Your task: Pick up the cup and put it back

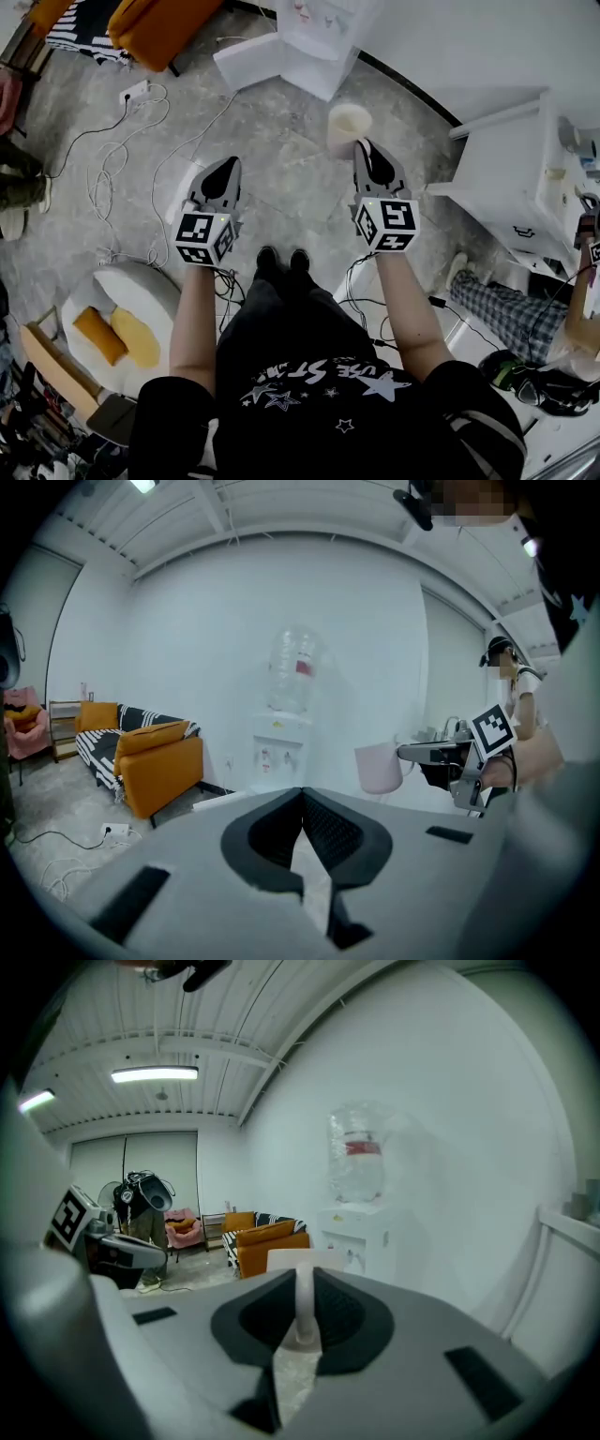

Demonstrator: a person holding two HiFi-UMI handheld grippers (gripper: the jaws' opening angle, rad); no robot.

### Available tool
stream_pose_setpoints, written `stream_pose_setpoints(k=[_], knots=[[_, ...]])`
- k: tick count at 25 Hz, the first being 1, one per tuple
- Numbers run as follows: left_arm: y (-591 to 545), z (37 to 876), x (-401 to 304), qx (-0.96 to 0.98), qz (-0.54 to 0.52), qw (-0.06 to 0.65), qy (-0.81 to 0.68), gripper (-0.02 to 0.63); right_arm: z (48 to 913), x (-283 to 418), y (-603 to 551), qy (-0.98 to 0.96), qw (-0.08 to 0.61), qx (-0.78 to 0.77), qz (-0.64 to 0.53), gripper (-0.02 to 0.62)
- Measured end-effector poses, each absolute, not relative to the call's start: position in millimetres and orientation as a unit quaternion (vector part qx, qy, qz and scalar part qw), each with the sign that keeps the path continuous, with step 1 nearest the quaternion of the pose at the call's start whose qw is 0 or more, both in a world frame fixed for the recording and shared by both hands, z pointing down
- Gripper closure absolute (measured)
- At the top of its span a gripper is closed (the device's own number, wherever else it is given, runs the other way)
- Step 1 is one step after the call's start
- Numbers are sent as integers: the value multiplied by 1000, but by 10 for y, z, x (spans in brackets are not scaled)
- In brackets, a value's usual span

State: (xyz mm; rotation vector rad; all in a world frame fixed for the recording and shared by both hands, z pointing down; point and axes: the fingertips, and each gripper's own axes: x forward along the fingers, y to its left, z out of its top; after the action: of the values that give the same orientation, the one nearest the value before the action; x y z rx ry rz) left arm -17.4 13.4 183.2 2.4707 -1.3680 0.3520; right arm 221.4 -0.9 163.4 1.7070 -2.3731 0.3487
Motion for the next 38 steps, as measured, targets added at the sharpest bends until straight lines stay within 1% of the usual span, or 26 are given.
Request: stream_pose_setpoints(k=[5, 9, 16, 21, 25, 28, 32, 38], knots=[[397, 1630, -25, 867, 122, 133, -464, 595, 1404, 2059, 128, -818, 85, 559, 104, 551], [648, 1623, -41, 869, 126, 138, -459, 595, 1306, 1934, 239, -830, 88, 543, 97, 551], [654, 1763, -228, 869, 126, 150, -455, 595, 1501, 1790, 261, -825, 101, 543, 118, 551], [193, 2020, -259, 878, 136, 153, -434, 595, 1818, 1732, -48, -815, 121, 552, 131, 551], [-464, 2300, -270, 883, 146, 161, -417, 595, 2102, 1690, -553, -803, 123, 566, 142, 551], [-891, 2531, -233, 884, 142, 180, -408, 595, 2383, 1638, -855, -800, 145, 562, 152, 551], [-1444, 3029, -158, 887, 153, 215, -378, 595, 2834, 1559, -1314, -797, 175, 554, 166, 551], [-2196, 3834, -107, 898, 175, 222, -337, 595, 3660, 1377, -2023, -794, 190, 547, 184, 551]])
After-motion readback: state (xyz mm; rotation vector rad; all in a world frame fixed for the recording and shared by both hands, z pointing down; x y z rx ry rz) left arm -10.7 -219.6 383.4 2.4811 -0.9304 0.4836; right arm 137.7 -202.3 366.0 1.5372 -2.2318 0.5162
